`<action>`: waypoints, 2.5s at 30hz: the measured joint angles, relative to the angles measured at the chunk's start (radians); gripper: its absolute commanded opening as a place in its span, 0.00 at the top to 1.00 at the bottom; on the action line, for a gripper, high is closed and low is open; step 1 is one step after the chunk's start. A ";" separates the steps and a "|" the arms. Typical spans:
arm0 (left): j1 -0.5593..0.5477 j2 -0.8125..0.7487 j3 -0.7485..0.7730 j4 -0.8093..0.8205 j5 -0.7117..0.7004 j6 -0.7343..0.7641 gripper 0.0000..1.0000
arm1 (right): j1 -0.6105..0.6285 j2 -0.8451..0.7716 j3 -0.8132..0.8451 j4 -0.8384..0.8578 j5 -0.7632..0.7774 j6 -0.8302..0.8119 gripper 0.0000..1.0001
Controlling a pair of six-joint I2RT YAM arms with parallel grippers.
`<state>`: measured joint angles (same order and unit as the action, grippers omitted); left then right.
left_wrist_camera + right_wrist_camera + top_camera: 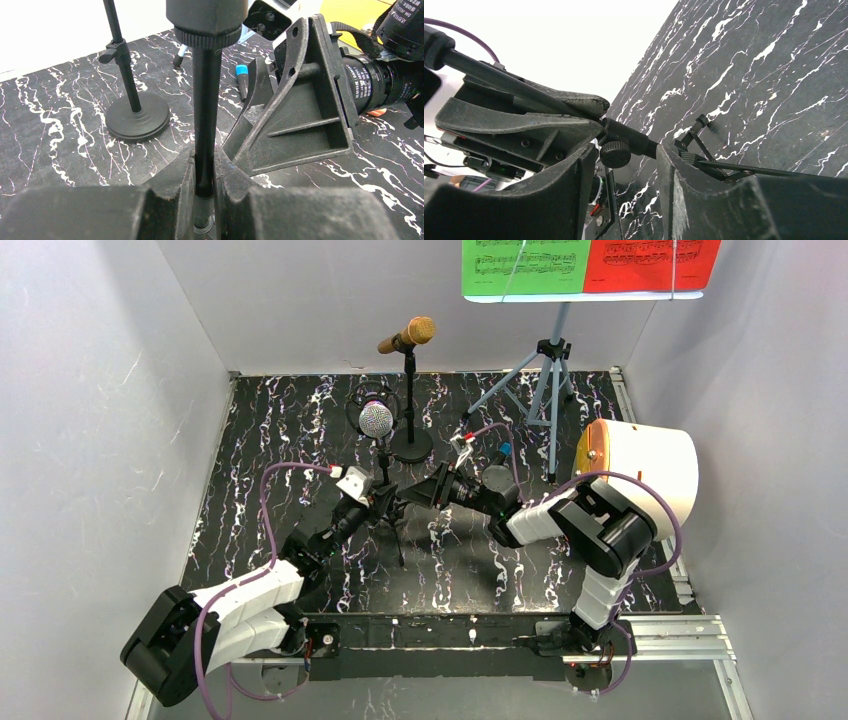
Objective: Pack up the instrument practice props
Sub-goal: Unscrew the knob on the microphone stand.
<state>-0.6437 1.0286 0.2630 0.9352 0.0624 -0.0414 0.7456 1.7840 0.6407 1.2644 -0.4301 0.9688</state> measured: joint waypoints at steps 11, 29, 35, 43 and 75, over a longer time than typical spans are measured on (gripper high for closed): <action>0.000 0.000 0.000 0.000 0.000 0.000 1.00 | -0.005 0.026 0.019 0.021 -0.028 0.042 0.56; 0.000 -0.001 0.000 -0.001 -0.003 0.000 1.00 | -0.005 0.017 0.042 -0.023 -0.109 -0.121 0.99; 0.000 -0.001 0.000 0.000 -0.002 0.000 1.00 | 0.003 -0.035 0.053 -0.114 -0.123 -0.364 0.99; 0.000 -0.001 0.000 0.000 0.002 -0.001 1.00 | 0.087 -0.184 0.067 -0.381 -0.050 -1.072 0.99; -0.006 0.002 0.001 0.000 0.032 -0.003 1.00 | 0.211 -0.436 0.041 -0.379 0.280 -1.176 0.24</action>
<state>-0.6502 1.0309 0.2642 0.9352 0.0940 -0.0444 0.9562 1.3483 0.6819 0.8852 -0.1505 -0.2073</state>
